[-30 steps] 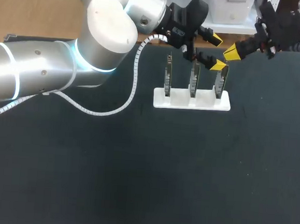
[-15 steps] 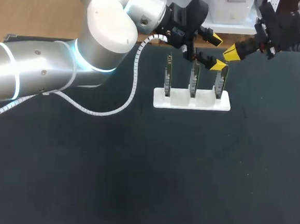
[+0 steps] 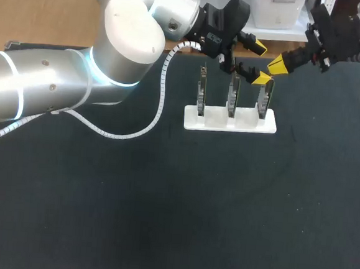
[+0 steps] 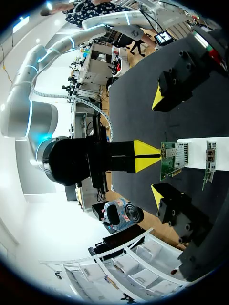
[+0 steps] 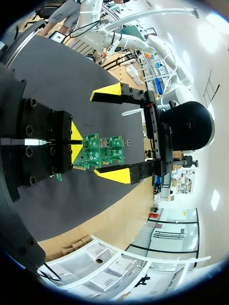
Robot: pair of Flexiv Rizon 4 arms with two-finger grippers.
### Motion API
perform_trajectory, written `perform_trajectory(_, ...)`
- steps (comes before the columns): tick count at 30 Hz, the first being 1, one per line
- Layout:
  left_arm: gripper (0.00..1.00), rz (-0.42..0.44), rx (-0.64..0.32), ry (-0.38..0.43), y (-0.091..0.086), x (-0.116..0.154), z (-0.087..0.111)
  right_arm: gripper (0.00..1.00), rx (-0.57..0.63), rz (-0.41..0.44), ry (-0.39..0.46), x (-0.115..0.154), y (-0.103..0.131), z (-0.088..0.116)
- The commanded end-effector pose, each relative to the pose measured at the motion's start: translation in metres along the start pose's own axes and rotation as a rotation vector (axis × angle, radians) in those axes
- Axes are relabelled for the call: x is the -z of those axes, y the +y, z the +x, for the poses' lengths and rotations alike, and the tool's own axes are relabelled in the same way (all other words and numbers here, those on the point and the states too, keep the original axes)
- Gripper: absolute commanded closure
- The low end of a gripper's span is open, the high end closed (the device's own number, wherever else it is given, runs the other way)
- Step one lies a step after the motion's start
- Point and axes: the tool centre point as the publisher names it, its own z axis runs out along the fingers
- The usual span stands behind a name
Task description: Pick up the optical module with the left hand, and insert it into the network port with the right hand.
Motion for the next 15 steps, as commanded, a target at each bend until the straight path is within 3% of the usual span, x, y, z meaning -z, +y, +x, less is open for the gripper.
perform_trajectory(1, 0.0, -0.002, -0.001, -0.001, 0.0, 0.0, 0.001, 1.0, 0.0, -0.003, -0.004, -0.004, -0.001, 0.006)
perform_trajectory(4, 0.0, -0.002, -0.001, -0.001, 0.0, 0.0, 0.001, 1.0, -0.005, 0.025, -0.06, 0.0, -0.002, 0.002)
perform_trajectory(15, 0.0, -0.002, -0.001, -0.001, 0.0, 0.0, 0.001, 1.0, 0.042, 0.076, -0.089, 0.017, -0.004, -0.017)
